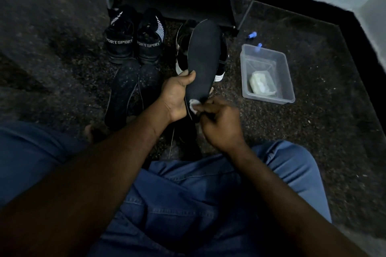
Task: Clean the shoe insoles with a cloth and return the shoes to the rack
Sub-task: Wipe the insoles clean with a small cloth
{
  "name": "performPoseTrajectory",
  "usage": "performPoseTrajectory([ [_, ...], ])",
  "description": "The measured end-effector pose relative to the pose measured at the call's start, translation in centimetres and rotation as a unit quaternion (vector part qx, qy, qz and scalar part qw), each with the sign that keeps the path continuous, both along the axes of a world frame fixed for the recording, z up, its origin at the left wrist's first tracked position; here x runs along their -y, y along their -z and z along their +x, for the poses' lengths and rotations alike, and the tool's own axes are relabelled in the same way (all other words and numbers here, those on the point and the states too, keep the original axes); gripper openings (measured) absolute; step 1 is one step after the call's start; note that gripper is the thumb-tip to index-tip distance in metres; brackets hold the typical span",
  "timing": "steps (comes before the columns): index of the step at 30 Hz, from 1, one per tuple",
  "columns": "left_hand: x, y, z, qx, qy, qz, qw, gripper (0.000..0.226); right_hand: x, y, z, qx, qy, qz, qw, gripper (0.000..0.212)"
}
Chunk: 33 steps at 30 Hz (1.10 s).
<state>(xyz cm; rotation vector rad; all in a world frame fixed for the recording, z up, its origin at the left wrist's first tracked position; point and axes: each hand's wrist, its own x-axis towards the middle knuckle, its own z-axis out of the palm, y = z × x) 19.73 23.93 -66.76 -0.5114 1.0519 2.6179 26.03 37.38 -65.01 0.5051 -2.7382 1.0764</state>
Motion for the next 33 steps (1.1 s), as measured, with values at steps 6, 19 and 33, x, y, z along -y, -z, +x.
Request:
performPoseTrajectory([
  [6, -0.3, -0.5, 0.4, -0.009, 0.025, -0.014, 1.000, 0.038, -0.5, -0.9, -3.2, -0.054, 0.113, 0.019, 0.992, 0.021],
  [19, 0.0, 0.3, 0.5, -0.021, 0.032, -0.053, 0.998, 0.040, -0.6, -2.8, -5.9, -0.045, 0.101, -0.033, 0.993, 0.018],
  [33, 0.4, 0.6, 0.1, 0.011, -0.016, -0.058, 0.998, 0.038, 1.4, 0.7, -1.8, -0.060, -0.103, 0.088, 0.989, 0.033],
])
